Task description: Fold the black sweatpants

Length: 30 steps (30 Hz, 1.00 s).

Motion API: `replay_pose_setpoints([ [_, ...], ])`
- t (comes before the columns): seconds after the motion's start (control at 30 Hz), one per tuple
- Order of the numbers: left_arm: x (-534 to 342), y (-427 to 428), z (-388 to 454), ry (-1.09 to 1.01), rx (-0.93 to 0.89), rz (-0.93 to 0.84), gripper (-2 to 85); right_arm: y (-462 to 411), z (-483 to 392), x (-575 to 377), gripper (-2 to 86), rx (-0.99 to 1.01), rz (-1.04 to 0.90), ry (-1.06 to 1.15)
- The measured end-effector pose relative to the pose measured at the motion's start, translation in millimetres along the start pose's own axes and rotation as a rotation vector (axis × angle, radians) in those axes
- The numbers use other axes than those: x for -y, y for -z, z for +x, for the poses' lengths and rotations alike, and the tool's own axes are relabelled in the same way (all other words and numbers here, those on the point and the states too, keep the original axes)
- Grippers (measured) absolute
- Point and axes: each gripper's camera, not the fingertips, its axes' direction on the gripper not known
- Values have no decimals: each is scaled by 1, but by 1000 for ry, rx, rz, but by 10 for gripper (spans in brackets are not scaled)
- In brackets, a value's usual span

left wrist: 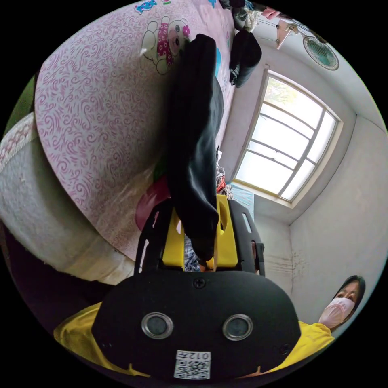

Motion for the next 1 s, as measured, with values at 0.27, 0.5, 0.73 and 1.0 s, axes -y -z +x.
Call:
replay_pose_setpoints([
  [0.27, 28, 18, 22, -3, 106, -109, 99, 46, 38, 4, 98, -54, -5, 20],
  [0.5, 57, 11, 42, 10, 160, -191, 98, 78, 86, 43, 171, 90, 149, 8],
  [0.73, 75, 2, 33, 45, 185, -202, 99, 42, 93, 66, 174, 191, 154, 42],
  [1.0, 98, -8, 35, 26, 197, -203, 100, 17, 62, 49, 169, -89, 147, 278],
])
